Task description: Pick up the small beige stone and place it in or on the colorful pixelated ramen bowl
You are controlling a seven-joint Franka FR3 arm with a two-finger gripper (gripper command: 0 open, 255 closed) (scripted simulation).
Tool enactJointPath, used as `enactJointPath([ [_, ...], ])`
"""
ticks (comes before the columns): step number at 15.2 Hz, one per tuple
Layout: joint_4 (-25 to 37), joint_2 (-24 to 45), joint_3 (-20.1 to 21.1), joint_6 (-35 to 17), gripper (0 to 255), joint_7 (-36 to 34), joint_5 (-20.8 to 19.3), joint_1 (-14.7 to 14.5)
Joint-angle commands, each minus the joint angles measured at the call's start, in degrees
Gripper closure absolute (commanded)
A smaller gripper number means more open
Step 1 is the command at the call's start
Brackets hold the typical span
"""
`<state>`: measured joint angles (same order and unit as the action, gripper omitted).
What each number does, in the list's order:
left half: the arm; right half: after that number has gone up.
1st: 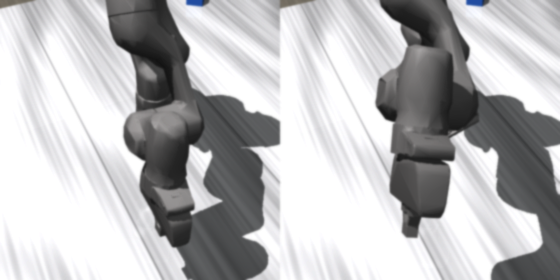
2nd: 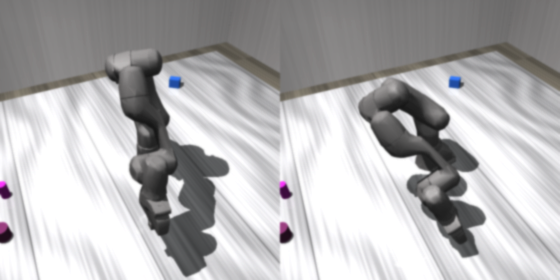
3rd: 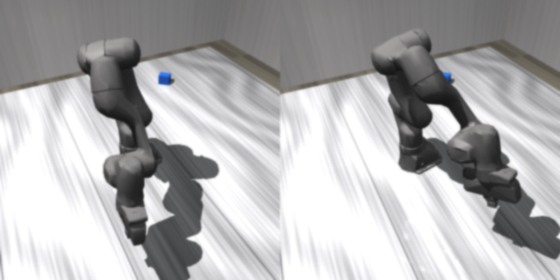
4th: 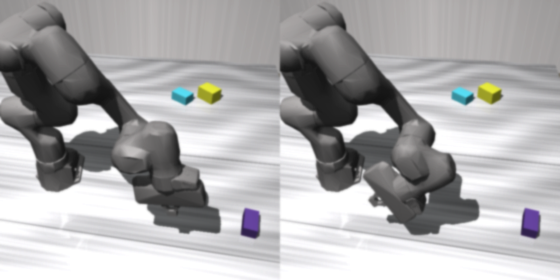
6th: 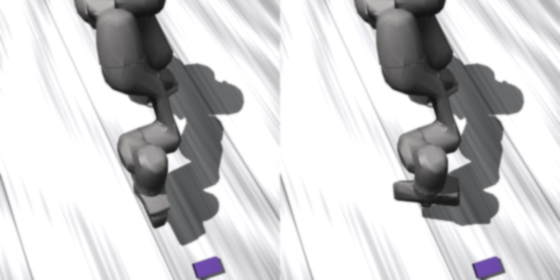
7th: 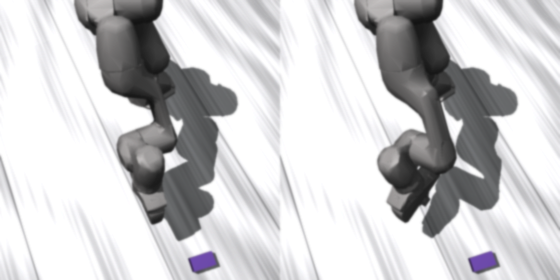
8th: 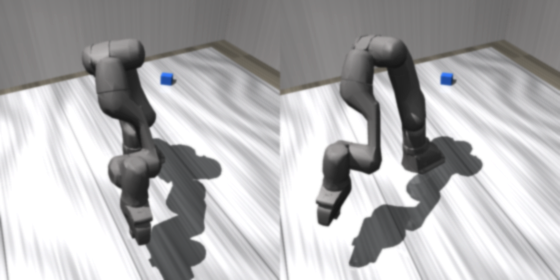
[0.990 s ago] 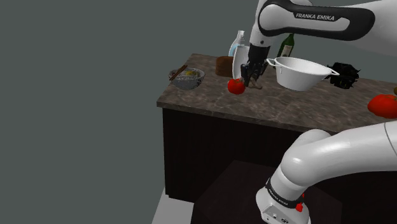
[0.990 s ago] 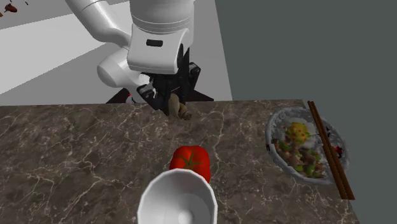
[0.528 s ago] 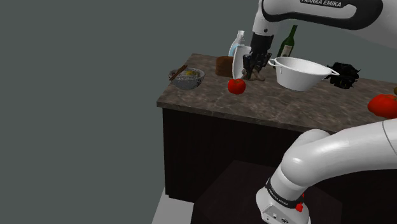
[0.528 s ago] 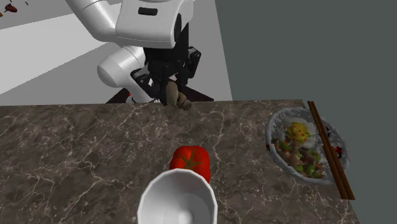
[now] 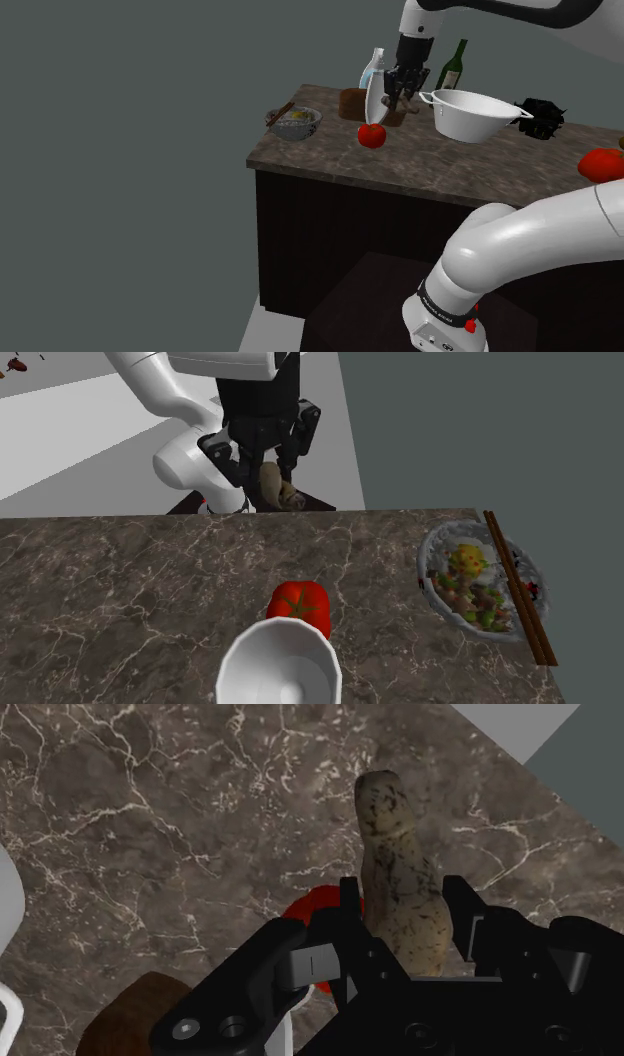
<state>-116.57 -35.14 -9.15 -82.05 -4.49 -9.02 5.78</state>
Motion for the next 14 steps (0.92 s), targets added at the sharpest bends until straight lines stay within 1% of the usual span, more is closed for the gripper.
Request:
enactJointPath([
  [1,2.3,2.9,0.7,-0.5,255,-1.0,0.7,-0.5],
  [8,13.3,16.5,2.9,-2.6,255,-4.8,3.3,-2.5],
  [14,26.4,29.3,4.5,-2.0,255,-7.6,4.8,-3.8],
])
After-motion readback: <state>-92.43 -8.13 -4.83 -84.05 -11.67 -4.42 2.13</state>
